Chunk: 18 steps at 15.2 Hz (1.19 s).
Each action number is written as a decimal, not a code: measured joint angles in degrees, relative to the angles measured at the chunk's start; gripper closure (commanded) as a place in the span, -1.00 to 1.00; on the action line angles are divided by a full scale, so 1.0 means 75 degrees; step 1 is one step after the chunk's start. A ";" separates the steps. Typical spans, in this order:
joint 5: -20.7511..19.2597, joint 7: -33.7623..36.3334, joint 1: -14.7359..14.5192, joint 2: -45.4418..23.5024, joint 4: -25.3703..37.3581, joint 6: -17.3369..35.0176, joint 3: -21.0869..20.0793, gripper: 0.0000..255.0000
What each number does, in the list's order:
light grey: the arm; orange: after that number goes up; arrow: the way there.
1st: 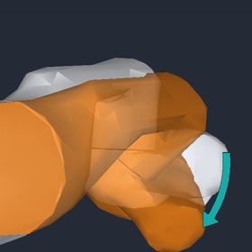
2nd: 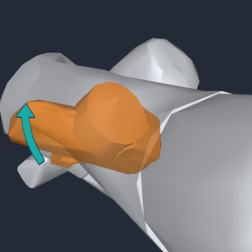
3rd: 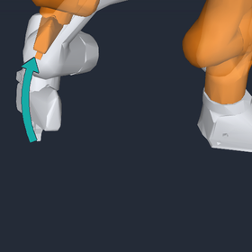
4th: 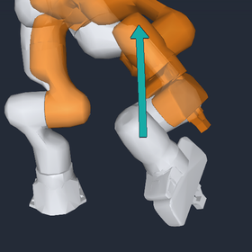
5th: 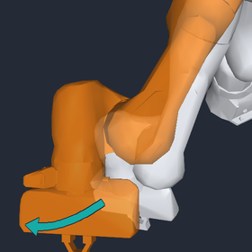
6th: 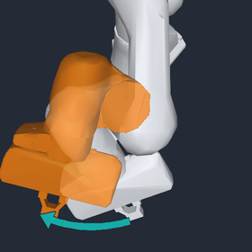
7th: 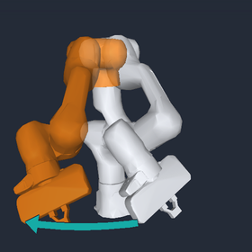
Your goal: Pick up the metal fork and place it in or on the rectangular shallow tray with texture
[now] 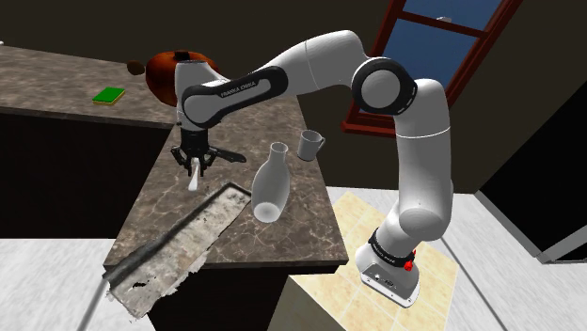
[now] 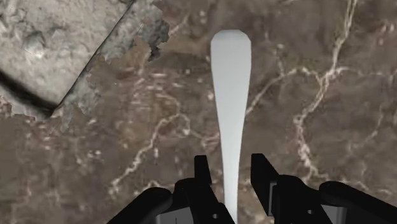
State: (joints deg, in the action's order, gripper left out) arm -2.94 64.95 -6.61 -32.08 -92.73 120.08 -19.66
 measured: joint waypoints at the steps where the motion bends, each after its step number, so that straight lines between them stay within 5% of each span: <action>1: 0.0000 0.0000 0.0000 0.0000 0.0000 0.0000 0.0000 1.00; 18: 0.0151 0.0004 0.0059 0.0523 0.0458 -0.0960 -0.0100 1.00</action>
State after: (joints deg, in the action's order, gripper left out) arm -1.81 64.98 -6.17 -28.16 -89.29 112.87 -20.41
